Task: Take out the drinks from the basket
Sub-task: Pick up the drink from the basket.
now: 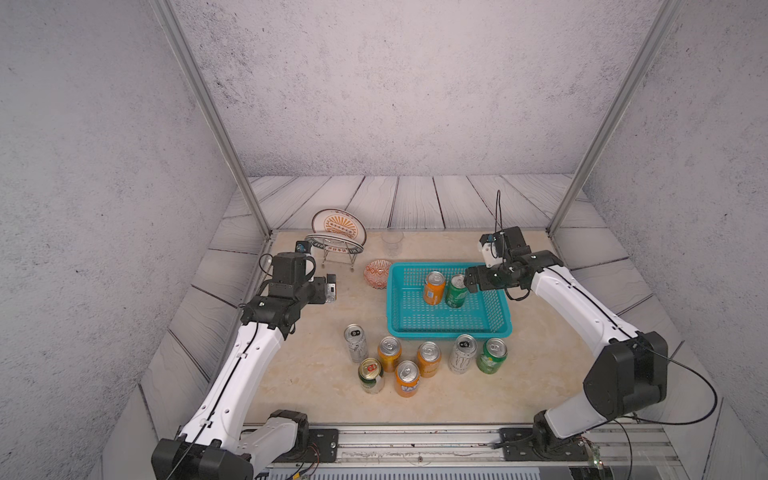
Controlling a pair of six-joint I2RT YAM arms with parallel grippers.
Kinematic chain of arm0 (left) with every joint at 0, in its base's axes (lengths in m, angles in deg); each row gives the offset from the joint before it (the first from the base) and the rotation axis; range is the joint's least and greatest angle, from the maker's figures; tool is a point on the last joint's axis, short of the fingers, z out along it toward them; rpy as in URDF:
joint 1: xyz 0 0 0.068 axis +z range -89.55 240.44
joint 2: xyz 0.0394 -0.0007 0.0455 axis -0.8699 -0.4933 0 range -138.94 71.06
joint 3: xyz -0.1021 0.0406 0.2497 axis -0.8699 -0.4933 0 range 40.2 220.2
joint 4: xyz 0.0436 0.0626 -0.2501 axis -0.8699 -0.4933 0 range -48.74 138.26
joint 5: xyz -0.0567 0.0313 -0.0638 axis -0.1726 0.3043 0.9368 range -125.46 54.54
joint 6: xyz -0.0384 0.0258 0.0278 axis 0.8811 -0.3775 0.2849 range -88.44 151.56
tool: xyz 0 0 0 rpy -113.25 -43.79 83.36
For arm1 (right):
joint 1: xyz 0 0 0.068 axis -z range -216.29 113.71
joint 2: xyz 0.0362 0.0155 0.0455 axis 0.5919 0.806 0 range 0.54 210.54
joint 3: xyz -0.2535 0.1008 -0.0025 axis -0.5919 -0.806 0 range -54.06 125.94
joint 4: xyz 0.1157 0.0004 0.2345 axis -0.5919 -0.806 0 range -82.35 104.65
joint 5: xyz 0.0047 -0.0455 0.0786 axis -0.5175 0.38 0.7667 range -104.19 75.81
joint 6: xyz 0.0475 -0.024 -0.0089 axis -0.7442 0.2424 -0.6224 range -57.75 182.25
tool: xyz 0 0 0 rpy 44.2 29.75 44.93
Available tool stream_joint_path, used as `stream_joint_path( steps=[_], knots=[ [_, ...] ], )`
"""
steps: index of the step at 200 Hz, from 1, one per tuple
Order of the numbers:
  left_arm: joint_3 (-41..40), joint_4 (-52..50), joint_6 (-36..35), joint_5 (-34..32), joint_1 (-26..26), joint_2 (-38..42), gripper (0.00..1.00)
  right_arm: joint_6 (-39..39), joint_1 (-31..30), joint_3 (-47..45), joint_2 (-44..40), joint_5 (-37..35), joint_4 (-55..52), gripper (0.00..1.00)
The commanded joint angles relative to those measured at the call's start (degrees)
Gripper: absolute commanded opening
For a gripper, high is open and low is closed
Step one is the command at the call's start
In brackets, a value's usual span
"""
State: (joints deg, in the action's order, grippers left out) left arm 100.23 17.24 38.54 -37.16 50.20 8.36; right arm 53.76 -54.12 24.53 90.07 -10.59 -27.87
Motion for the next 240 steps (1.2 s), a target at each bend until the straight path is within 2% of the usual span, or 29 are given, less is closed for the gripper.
stream_joint_path(
  steps=[1, 64, 91, 154, 181, 240],
  knots=[
    [-0.4, -0.2, 0.6, -0.1, 0.6, -0.2, 0.99, 0.7, -1.9, 2.6, 3.0, -2.3, -0.5, 0.99],
    [-0.2, -0.8, 0.6, -0.2, 1.0, -0.9, 0.99, 1.8, -5.0, 5.9, 10.7, -3.2, -0.8, 0.96],
    [-0.1, -0.9, 0.6, 0.0, 1.1, -1.3, 0.99, 2.5, -5.5, 8.0, 14.2, -3.7, -1.7, 0.90],
    [-0.2, -1.0, 0.6, 0.2, 1.2, -1.5, 0.99, 3.6, -5.7, 11.4, 20.7, -5.8, -1.8, 0.83],
    [-0.1, -1.1, 0.7, 0.4, 1.2, -1.6, 0.99, 3.6, -5.7, 11.9, 22.2, -5.6, -1.4, 0.80],
    [-0.2, -1.1, 0.9, 0.6, 1.2, -1.7, 0.99, 3.5, -5.7, 11.2, 21.8, -5.5, -1.2, 0.66]
  ],
)
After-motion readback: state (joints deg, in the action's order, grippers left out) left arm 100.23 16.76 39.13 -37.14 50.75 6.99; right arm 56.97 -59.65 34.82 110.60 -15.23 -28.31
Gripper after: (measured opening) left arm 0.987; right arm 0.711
